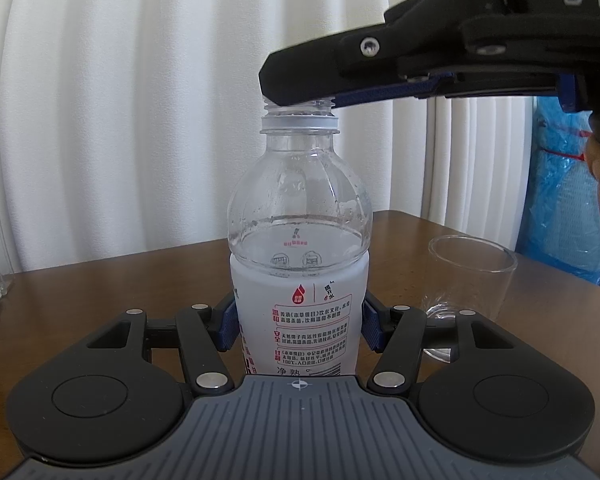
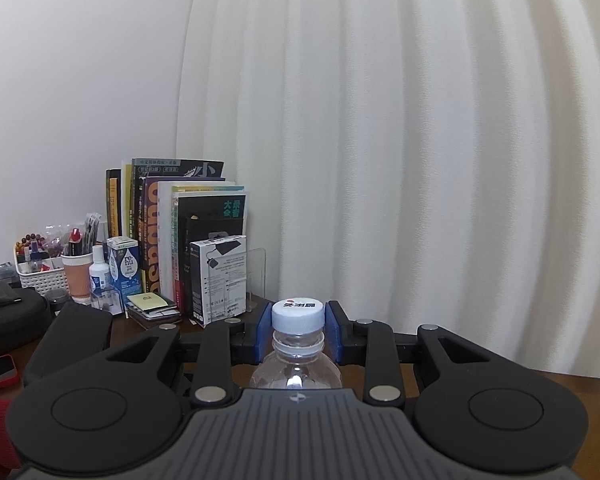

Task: Unscrew bottle cap and pour
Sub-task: 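Turn the cap further loose with the right tool while the left tool holds the bottle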

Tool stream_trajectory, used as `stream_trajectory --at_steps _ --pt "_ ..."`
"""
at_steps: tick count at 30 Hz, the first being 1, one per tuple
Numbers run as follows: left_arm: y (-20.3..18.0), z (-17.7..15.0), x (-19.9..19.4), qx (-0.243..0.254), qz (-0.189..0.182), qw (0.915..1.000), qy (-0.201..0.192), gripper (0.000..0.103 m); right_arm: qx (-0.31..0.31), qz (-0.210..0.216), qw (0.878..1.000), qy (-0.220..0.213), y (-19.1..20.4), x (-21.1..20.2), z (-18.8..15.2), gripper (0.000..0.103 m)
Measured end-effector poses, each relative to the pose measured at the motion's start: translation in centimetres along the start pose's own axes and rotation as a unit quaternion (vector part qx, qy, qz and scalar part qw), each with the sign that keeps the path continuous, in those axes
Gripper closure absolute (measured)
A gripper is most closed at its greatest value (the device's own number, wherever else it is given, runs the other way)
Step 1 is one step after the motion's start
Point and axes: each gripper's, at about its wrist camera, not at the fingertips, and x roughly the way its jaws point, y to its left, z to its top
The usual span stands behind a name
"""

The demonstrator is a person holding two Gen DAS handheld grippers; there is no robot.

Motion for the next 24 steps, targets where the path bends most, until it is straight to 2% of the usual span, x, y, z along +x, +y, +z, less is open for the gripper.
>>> stream_trajectory --at_steps 13,24 --pt "0.44 0.05 0.09 0.0 -0.001 1.0 0.001 0.045 0.002 0.0 1.0 -0.003 -0.16 0.09 0.11 0.071" --pt "0.08 0.18 0.07 0.0 -0.002 1.0 0.0 0.045 -0.009 -0.002 1.0 0.013 0.23 0.3 0.34 0.071"
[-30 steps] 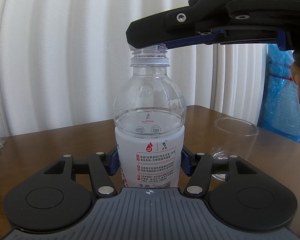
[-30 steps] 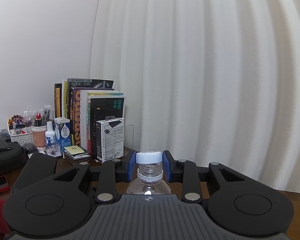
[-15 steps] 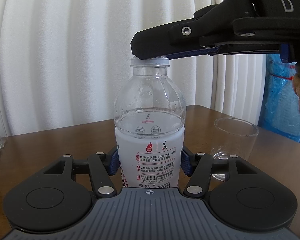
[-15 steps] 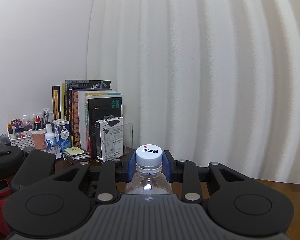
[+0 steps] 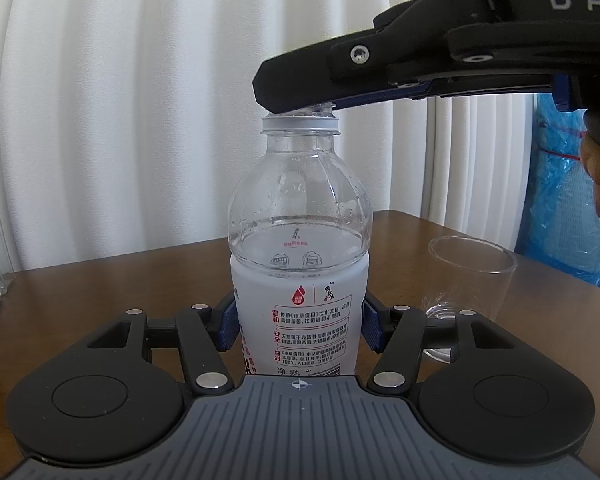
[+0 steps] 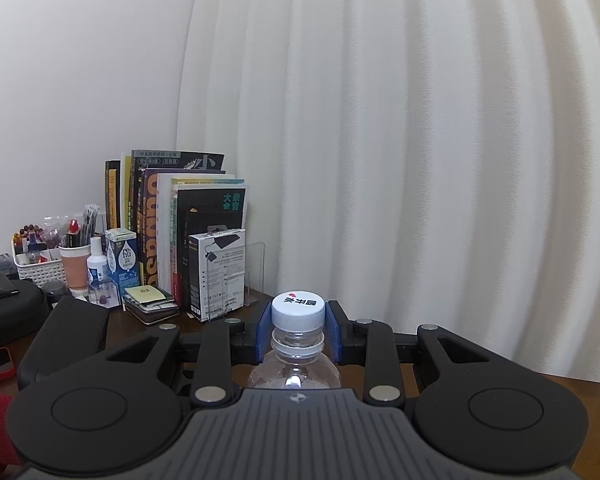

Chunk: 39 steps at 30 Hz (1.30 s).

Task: Unscrew bottle cap and pour
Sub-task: 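Turn the cap further loose with the right tool while the left tool holds the bottle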

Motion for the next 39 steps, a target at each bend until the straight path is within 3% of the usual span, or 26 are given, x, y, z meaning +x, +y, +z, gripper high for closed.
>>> stream_trajectory --at_steps 24,33,39 --pt "0.4 -0.2 0.0 0.001 0.002 1.0 0.002 0.045 0.009 0.007 1.0 -0.007 -0.2 -0.5 -0.4 0.071" --pt "0.4 -0.3 -0.2 0.013 -0.003 0.9999 0.002 0.045 -0.023 0.055 0.998 0.014 -1.6 -0.6 0.4 0.071" --pt "0.6 -0.3 -0.5 0.017 -0.007 0.9998 0.001 0.044 -0.013 0.112 0.993 0.019 -3.5 -0.3 0.6 0.071"
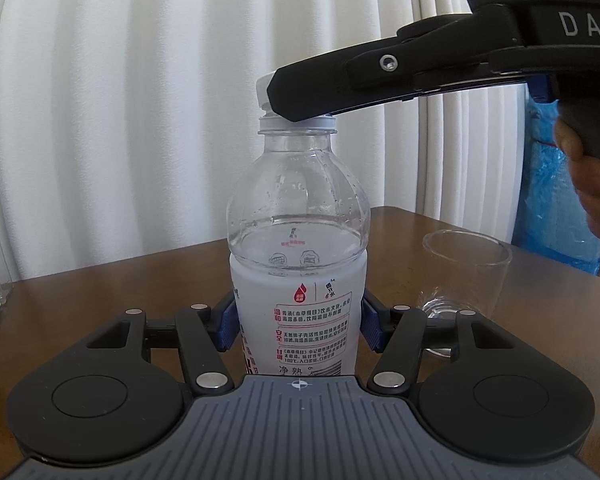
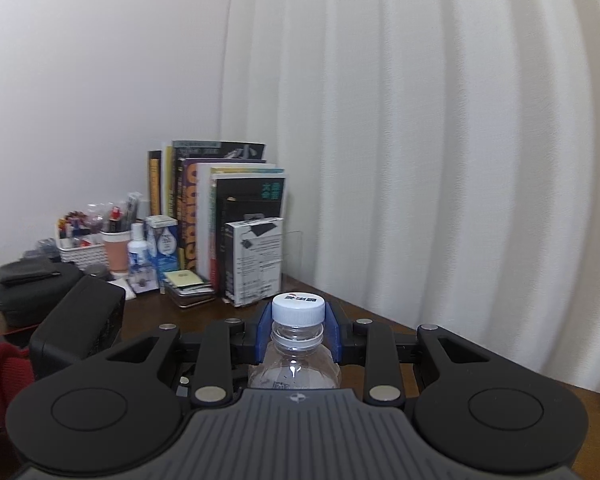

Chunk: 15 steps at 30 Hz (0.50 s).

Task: Unscrew bottle cap and pour
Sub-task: 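Turn the cap further loose with the right tool while the left tool holds the bottle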

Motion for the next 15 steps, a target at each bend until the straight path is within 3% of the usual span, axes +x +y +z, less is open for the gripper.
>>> stream_trajectory --at_steps 9,15 --pt "0.1 -0.1 -0.3 0.005 -0.004 1.0 -0.001 0.044 -0.011 0.067 0.998 0.012 -2.1 0.5 0.4 0.071" --pt "0.1 -0.2 -0.4 0.01 -0.004 0.9999 -0.001 0.044 -0.034 0.071 0.997 0.015 -2.0 0.6 0.7 0.071"
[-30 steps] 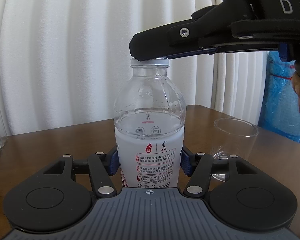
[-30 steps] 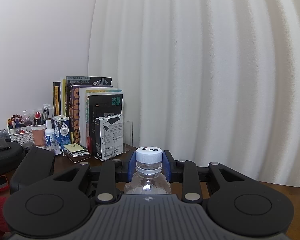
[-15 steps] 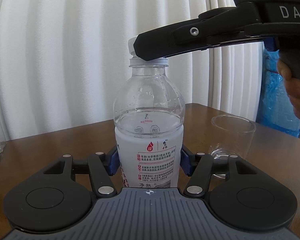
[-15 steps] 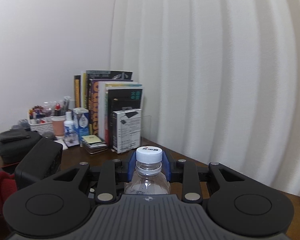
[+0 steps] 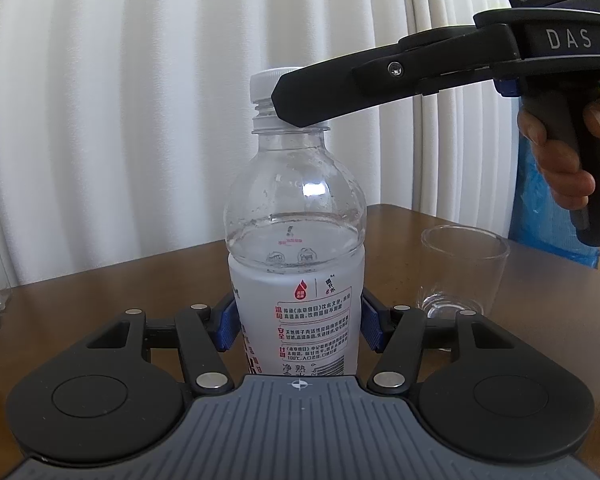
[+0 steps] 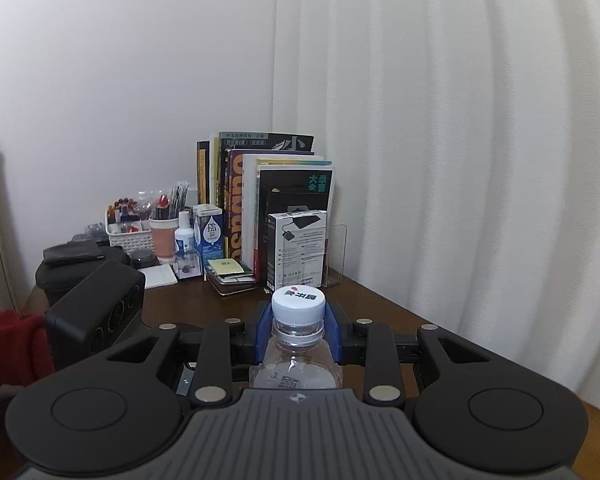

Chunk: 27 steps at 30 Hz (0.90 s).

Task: Unscrew bottle cap and pour
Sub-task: 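Turn the cap further loose with the right tool while the left tool holds the bottle, then open the right tool off the cap and regrip it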

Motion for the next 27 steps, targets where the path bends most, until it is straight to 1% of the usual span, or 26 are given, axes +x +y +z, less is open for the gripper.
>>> stream_trajectory --at_steps 7,8,9,10,11,14,16,19,21,22,24,27 --pt "-0.1 0.0 0.0 0.002 0.0 1.0 0.0 0.044 -0.007 -0.006 1.0 -0.002 0.2 -0.2 -0.2 0.071" --pt "-0.1 0.0 0.0 0.002 0.0 1.0 -0.001 0.044 -0.009 -0.008 1.0 -0.002 0.2 -0.2 -0.2 0.068" --pt "-0.1 0.0 -0.1 0.002 0.0 1.0 -0.001 0.044 -0.012 -0.012 1.0 -0.001 0.3 -0.2 -0.2 0.059" --pt "-0.1 0.0 -0.1 0.002 0.0 1.0 -0.001 0.044 -0.013 -0.017 1.0 -0.001 0.4 -0.1 -0.2 0.055" --pt "-0.1 0.0 -0.2 0.001 0.0 1.0 -0.002 0.044 -0.014 -0.019 1.0 -0.001 0.4 -0.1 -0.2 0.053" --pt "0.0 0.0 -0.4 0.0 0.0 1.0 -0.003 0.044 -0.015 -0.017 1.0 0.0 0.6 0.0 -0.3 0.053" --pt "0.0 0.0 -0.4 0.0 0.0 1.0 -0.003 0.044 -0.015 -0.017 1.0 -0.003 0.8 0.0 -0.3 0.048" --pt "0.1 -0.1 -0.5 -0.001 -0.001 1.0 -0.003 0.044 -0.027 -0.031 0.999 -0.012 1.2 -0.3 -0.1 0.035" --pt "0.1 -0.1 -0.4 -0.002 -0.001 1.0 -0.004 0.044 -0.047 -0.049 0.998 -0.016 1.7 -0.4 0.2 0.019" --pt "0.1 -0.1 -0.4 -0.002 -0.001 1.0 -0.004 0.044 -0.055 -0.058 0.997 -0.019 2.0 -0.4 0.3 0.016" --pt "0.1 -0.1 -0.3 -0.004 -0.001 1.0 -0.005 0.044 -0.062 -0.082 0.994 -0.039 2.7 -0.8 0.7 0.008" --pt "0.1 -0.1 -0.3 -0.006 -0.002 1.0 -0.006 0.044 -0.051 -0.098 0.992 -0.06 3.6 -1.2 1.0 0.007"
